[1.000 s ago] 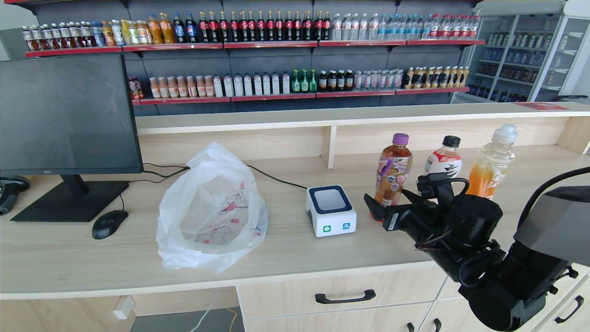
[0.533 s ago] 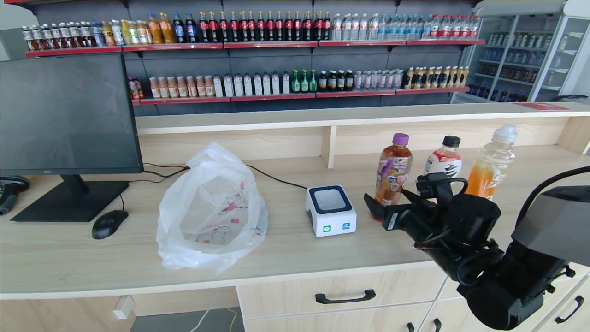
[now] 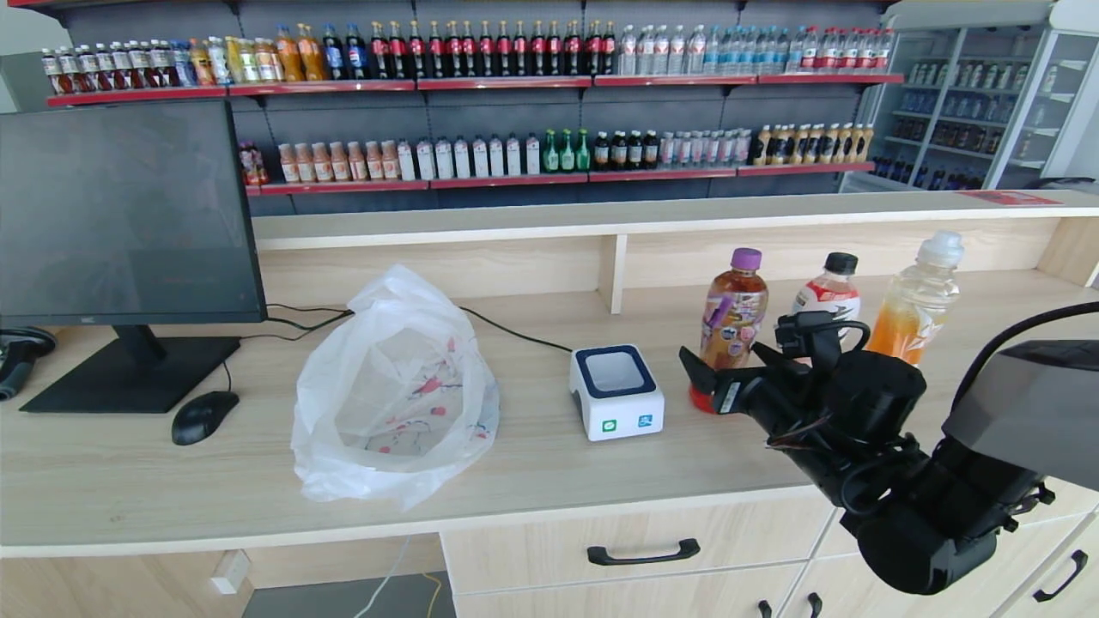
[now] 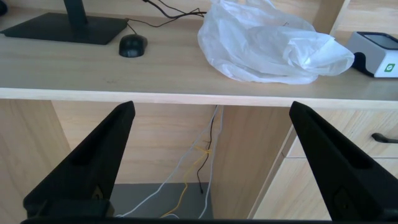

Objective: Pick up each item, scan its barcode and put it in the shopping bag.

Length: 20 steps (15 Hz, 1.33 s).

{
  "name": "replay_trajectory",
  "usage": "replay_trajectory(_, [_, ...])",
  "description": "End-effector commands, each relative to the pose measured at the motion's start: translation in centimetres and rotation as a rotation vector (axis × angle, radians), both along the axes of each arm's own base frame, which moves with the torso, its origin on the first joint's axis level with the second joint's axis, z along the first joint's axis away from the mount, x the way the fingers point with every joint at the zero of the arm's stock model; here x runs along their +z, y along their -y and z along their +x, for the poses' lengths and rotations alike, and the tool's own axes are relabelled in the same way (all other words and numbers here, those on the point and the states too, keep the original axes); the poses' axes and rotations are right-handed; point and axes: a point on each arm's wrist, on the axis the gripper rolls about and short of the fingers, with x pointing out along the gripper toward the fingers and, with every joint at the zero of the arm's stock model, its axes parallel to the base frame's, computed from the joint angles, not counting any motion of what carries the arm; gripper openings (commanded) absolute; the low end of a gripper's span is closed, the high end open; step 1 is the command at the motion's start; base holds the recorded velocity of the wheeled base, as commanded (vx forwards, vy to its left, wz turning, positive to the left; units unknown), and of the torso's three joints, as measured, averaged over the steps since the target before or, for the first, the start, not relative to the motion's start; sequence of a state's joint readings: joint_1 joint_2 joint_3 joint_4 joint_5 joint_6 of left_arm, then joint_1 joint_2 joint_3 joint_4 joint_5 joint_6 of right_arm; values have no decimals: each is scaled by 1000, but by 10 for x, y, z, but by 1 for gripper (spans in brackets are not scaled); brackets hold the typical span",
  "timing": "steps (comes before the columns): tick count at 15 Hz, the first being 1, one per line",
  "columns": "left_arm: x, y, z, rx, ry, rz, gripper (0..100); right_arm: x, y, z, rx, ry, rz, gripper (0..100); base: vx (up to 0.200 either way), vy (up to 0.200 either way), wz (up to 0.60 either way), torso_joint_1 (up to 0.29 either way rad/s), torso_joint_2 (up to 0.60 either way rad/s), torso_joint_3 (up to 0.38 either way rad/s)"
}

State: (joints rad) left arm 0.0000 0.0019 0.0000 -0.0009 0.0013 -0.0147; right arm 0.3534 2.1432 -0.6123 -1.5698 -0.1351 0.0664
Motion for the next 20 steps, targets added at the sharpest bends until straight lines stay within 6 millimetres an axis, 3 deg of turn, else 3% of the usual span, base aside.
replay_trajectory(1, [0,0,0,0,1,-1,100,-3,-2,9,-4,11,2,100,0,0,0,0,0,0])
replay_trajectory(5, [0,0,0,0,1,-1,100,0,-6,30,-16,70,6,100,0,0,0,0,0,0])
replay_trajectory(14, [0,0,0,0,1,-1,100,-9,10,48,-60,75,-15,100,0,0,0,0,0,0])
replay_trajectory(20, [0,0,0,0,1,-1,100,-14,9,60,-66,93,-9,100,0,0,0,0,0,0])
